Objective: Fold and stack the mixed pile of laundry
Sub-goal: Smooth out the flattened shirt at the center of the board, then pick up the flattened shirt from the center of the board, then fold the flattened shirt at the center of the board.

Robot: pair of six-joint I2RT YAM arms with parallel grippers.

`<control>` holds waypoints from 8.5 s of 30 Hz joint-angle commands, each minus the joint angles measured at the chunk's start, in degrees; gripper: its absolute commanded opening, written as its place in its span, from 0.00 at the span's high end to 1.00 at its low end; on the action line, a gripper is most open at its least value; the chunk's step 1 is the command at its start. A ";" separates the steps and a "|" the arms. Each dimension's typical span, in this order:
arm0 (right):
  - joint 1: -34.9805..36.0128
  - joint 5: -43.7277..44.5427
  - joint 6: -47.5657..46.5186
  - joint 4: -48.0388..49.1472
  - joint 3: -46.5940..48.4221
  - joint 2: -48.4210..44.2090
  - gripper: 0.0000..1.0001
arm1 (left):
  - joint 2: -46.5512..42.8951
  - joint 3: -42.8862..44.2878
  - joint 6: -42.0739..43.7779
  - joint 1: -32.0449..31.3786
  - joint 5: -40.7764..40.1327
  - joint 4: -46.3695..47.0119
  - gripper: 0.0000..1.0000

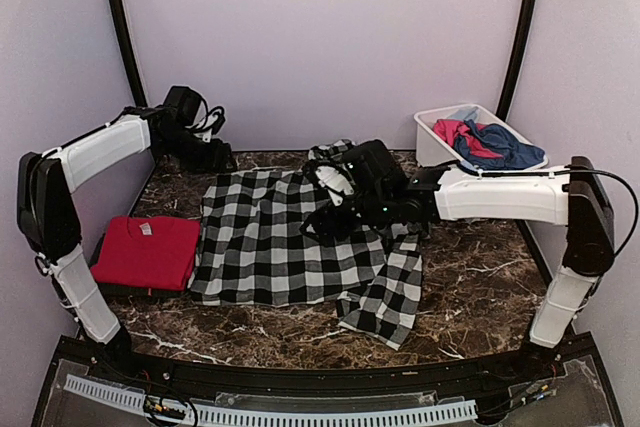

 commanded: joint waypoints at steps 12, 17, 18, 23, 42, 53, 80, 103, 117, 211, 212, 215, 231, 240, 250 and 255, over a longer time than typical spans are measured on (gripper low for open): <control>-15.53 -8.63 4.42 -13.17 0.84 6.84 0.31 | -12.59 -24.49 1.94 -16.21 -2.70 -3.20 0.57; -12.32 -14.29 5.32 -13.66 -3.59 3.78 0.36 | -13.42 -27.11 0.21 -18.41 -7.23 -11.45 0.61; -11.58 -13.61 5.27 -14.28 -3.52 4.38 0.37 | -13.18 -26.70 -0.34 -18.87 -8.53 -13.76 0.61; -14.09 -13.05 6.59 -14.98 -2.84 10.46 0.39 | -7.62 -22.59 -0.53 -21.08 -12.25 -20.03 0.64; -24.18 -12.82 8.93 -14.52 -18.79 5.29 0.37 | 7.70 -20.88 9.96 -37.39 -14.31 -20.90 0.61; -23.86 -17.84 11.29 -14.88 -19.02 -13.82 0.27 | -8.43 -20.50 0.35 -28.40 -12.59 -8.92 0.46; -29.67 -10.05 8.56 -14.97 -7.51 6.67 0.26 | 28.96 16.24 -9.14 -2.48 -8.10 1.93 0.52; -26.53 -17.33 14.86 -18.53 -5.95 -13.98 0.23 | 11.03 19.46 -8.21 0.53 -6.64 -3.76 0.30; -9.52 -14.82 43.48 -16.79 -37.23 -34.75 0.32 | -36.73 -36.28 -32.75 -11.90 -9.05 4.71 0.35; -13.05 -5.31 54.04 -23.38 -43.74 -51.26 1.00 | -37.06 -53.96 -57.44 -15.74 -11.83 1.64 1.00; -13.11 -5.03 53.75 -23.75 -43.13 -51.16 1.00 | -37.13 -53.66 -56.98 -15.74 -12.07 1.36 1.00; -13.35 -4.16 52.82 -24.75 -41.37 -51.12 1.00 | -37.70 -52.11 -55.97 -15.74 -12.67 0.61 1.00; -25.96 -4.05 36.48 -21.96 -26.34 -39.49 1.00 | -34.40 -42.84 -45.30 -14.64 -18.69 2.22 1.00; -33.91 -8.16 26.37 -16.23 -12.48 -23.83 1.00 | -25.63 -35.58 -35.15 -6.82 -12.93 8.55 1.00; -35.11 -10.31 19.45 -14.13 1.75 -6.27 1.00 | -16.66 -31.22 -32.21 -4.59 -11.20 11.79 1.00; -35.09 -10.29 18.29 -13.29 2.26 -2.80 1.00 | -14.28 -31.36 -32.39 -4.25 -12.77 11.19 1.00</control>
